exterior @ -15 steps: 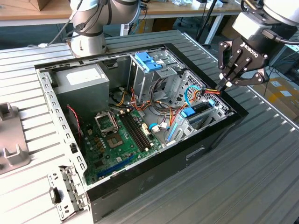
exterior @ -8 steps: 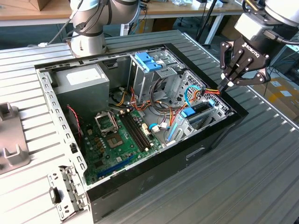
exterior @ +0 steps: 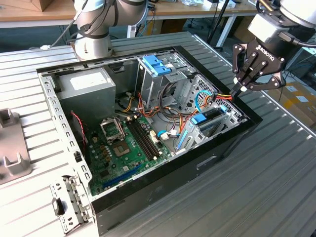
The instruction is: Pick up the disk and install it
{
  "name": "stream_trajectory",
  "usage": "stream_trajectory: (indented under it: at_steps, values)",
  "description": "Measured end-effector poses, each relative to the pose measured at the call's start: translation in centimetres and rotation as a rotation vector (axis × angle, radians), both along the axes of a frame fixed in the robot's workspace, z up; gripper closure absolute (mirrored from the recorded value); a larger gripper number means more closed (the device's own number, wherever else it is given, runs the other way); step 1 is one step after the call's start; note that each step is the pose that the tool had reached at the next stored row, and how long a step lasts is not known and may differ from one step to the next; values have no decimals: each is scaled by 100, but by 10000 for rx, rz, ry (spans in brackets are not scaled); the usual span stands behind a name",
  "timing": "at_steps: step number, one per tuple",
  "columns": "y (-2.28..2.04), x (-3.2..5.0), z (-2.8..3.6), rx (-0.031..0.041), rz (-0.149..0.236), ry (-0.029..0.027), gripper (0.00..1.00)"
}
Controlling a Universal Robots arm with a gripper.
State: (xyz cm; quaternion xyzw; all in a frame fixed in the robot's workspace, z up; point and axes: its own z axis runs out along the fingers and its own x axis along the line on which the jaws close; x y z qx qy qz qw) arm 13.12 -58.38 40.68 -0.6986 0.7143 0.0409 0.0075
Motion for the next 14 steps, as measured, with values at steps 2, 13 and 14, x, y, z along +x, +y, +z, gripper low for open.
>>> stream_trajectory:
  at_steps: [2,13,14]
  values:
    - [0,0,0,1,0,0,89]
    - [0,3,0,0,0,0,64]
    - [0,9,0,0,2,0,64]
